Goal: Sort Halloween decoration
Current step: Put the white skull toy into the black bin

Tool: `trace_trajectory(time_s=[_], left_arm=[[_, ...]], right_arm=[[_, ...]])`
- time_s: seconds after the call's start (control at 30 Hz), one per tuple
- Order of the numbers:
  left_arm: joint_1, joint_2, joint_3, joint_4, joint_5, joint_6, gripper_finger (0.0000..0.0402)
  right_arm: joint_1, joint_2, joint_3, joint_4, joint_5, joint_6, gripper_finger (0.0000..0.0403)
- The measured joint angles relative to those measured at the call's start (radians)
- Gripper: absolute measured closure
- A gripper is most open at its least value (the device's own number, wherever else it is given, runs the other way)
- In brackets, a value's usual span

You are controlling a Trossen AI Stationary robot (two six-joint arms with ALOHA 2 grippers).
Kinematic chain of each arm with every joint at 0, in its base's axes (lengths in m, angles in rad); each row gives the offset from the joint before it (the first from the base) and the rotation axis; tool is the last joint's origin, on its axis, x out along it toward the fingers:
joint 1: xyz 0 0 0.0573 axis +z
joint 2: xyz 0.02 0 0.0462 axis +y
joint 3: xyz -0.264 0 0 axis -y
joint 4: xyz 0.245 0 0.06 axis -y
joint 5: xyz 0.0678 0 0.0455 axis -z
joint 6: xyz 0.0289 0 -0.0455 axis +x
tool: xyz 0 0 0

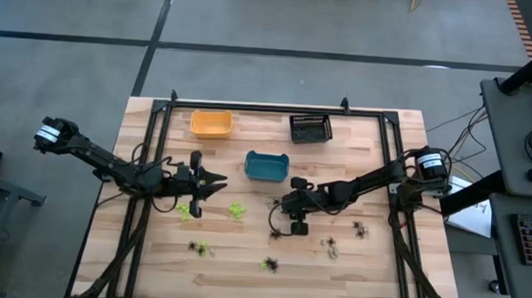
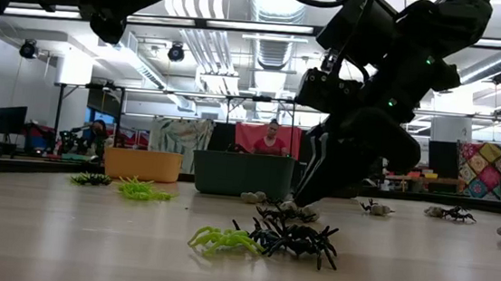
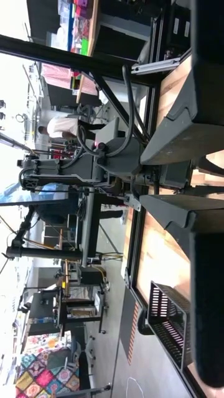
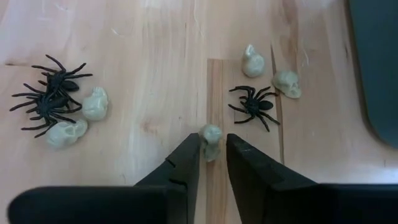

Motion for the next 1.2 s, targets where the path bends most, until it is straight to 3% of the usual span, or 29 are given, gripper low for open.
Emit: trace_trajectory(time_s=[0.4,0.73,1.2], left_arm=[[0.000,0.000,0.000,0.000,0.000,-0.023,0.0329],[0.000,0.000,0.000,0.000,0.001,-0.049,0.0329],[0.000,0.000,0.000,0.007,0.001,-0.049,0.0329]], right_arm=[[0.000,0.000,-0.001,0.001,-0.001,0.002,0.0392],[0.000,-0.034,-0.002,-0.003,-0.003,0.009,0.0394],[-0.041,-0.242,-0.002,-0.026,-0.005,0.084,0.0394]])
